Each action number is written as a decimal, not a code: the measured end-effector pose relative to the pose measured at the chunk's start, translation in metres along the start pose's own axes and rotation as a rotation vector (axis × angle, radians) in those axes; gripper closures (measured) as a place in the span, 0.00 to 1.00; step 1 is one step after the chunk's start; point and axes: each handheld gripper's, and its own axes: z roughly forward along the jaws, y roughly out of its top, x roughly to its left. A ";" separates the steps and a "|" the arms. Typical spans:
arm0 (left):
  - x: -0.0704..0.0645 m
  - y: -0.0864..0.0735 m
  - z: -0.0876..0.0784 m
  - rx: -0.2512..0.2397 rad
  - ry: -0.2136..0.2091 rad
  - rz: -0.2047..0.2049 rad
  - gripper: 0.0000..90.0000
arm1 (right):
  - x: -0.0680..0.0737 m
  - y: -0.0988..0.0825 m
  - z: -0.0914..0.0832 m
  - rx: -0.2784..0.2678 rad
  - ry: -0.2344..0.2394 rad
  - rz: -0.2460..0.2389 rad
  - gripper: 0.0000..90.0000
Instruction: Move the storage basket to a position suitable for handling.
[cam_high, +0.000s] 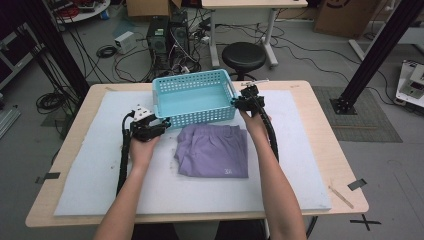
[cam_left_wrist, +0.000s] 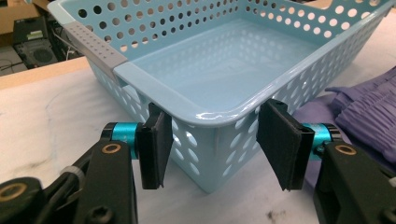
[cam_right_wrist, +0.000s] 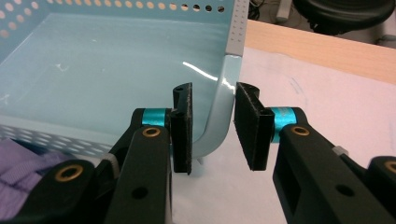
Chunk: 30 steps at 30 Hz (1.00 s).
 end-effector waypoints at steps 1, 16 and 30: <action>-0.001 0.000 0.002 -0.002 -0.003 0.000 0.51 | 0.000 0.000 0.000 0.000 0.000 0.000 0.76; -0.013 0.021 0.029 0.061 -0.084 0.021 0.52 | -0.026 -0.025 -0.030 -0.031 -0.026 0.028 0.76; -0.015 0.025 0.019 0.054 -0.034 0.031 0.36 | -0.030 -0.035 -0.045 -0.095 -0.100 0.049 0.43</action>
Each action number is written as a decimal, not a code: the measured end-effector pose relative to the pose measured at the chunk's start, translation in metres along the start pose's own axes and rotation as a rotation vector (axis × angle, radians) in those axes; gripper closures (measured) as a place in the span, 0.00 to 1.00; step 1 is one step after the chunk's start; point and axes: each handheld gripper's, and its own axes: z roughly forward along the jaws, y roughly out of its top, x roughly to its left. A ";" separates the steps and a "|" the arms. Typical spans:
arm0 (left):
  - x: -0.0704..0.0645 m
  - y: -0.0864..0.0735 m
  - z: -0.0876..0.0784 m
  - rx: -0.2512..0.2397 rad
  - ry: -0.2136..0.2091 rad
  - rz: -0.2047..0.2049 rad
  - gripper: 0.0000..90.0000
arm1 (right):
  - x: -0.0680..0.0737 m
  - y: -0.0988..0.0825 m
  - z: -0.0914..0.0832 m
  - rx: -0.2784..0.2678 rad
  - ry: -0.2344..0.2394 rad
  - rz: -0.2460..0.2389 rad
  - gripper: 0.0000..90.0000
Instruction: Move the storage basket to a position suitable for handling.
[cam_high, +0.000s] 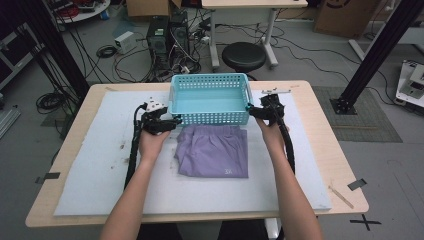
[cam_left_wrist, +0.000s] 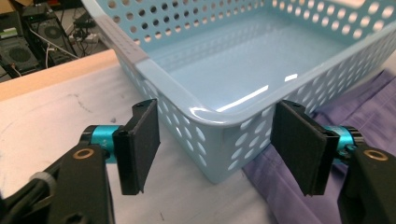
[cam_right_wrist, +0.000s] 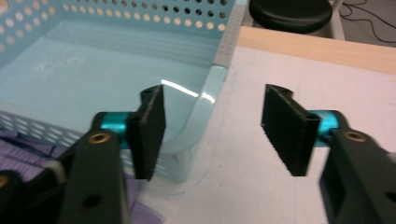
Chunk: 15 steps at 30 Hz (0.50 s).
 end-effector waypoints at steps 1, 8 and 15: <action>-0.001 0.000 -0.004 -0.004 0.009 0.015 0.35 | -0.001 -0.001 -0.004 -0.021 0.000 0.003 0.42; -0.004 -0.004 -0.046 -0.068 0.006 0.047 0.34 | -0.007 -0.010 -0.047 -0.183 0.001 0.010 0.37; -0.022 -0.021 -0.089 -0.098 -0.002 0.080 0.34 | -0.001 -0.040 -0.090 -0.232 0.048 -0.009 0.32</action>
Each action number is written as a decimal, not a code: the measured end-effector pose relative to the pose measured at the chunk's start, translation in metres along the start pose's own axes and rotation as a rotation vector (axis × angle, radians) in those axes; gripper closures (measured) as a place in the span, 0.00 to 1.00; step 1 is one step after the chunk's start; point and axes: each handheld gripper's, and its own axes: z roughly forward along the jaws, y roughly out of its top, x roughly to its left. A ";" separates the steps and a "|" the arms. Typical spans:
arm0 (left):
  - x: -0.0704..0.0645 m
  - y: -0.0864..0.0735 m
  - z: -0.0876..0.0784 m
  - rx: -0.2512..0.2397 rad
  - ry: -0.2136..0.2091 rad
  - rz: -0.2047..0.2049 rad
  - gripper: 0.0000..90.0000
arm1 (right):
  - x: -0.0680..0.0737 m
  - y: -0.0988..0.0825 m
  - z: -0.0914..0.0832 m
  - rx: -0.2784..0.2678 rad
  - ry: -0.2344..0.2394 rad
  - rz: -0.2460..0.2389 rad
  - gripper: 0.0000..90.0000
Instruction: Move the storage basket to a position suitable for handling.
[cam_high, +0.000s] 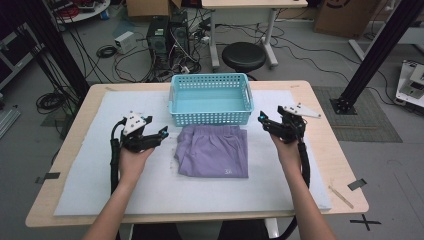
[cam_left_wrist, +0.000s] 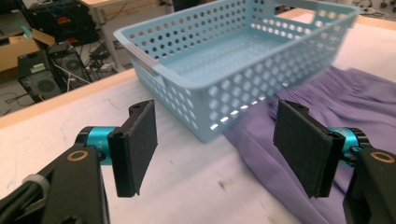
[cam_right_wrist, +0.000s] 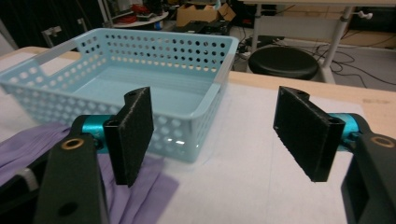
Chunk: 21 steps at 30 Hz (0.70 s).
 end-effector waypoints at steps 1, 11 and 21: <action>-0.004 -0.002 -0.005 0.000 -0.004 0.004 0.34 | 0.002 -0.003 -0.005 0.007 -0.001 0.002 0.31; -0.029 -0.028 -0.034 -0.012 -0.032 -0.074 0.34 | 0.031 -0.037 -0.041 0.017 -0.011 -0.059 0.26; -0.059 -0.043 -0.022 0.124 -0.136 -0.149 0.35 | 0.055 -0.075 -0.054 0.136 0.073 -0.038 0.29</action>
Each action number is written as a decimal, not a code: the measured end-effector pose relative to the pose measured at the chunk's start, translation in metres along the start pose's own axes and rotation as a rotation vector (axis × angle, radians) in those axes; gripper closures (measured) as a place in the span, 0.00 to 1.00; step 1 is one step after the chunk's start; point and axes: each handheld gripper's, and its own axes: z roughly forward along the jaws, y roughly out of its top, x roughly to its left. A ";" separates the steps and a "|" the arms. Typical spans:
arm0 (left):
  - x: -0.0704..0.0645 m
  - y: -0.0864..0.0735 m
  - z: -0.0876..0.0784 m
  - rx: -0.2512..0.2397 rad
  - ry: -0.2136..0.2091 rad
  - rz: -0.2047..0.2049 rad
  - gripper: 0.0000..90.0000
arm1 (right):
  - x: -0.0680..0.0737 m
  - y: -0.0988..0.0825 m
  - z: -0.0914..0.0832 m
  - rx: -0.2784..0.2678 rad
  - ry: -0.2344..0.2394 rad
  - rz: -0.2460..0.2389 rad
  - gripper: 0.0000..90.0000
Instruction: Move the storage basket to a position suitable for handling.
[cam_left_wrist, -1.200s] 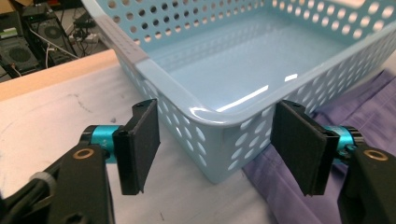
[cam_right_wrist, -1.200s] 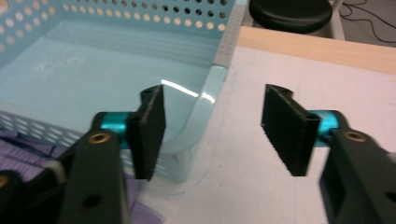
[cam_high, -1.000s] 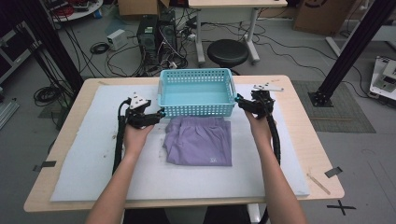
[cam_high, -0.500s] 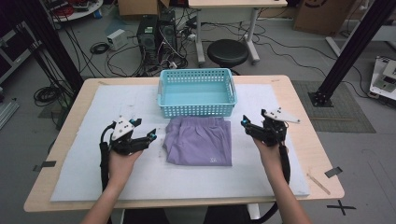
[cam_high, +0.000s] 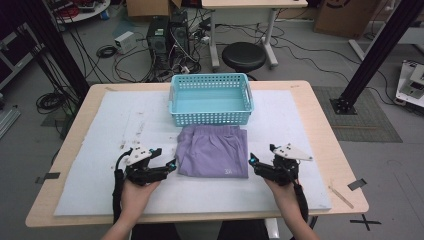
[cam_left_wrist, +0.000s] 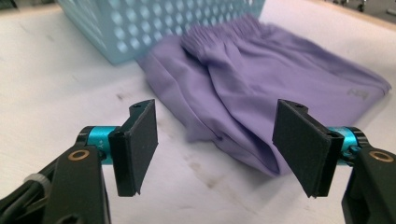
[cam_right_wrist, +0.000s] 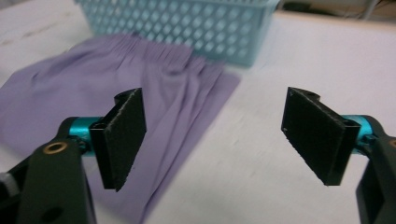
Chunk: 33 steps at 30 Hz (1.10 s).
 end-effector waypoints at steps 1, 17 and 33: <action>-0.001 -0.001 0.005 0.024 -0.002 -0.013 0.35 | 0.003 -0.004 0.001 0.027 0.012 0.002 0.30; -0.019 -0.002 0.036 0.190 -0.035 -0.062 0.62 | 0.030 -0.017 0.036 0.283 0.047 0.037 0.56; -0.018 -0.007 0.028 0.196 -0.123 -0.093 0.98 | 0.031 -0.020 0.029 0.277 0.157 0.022 0.96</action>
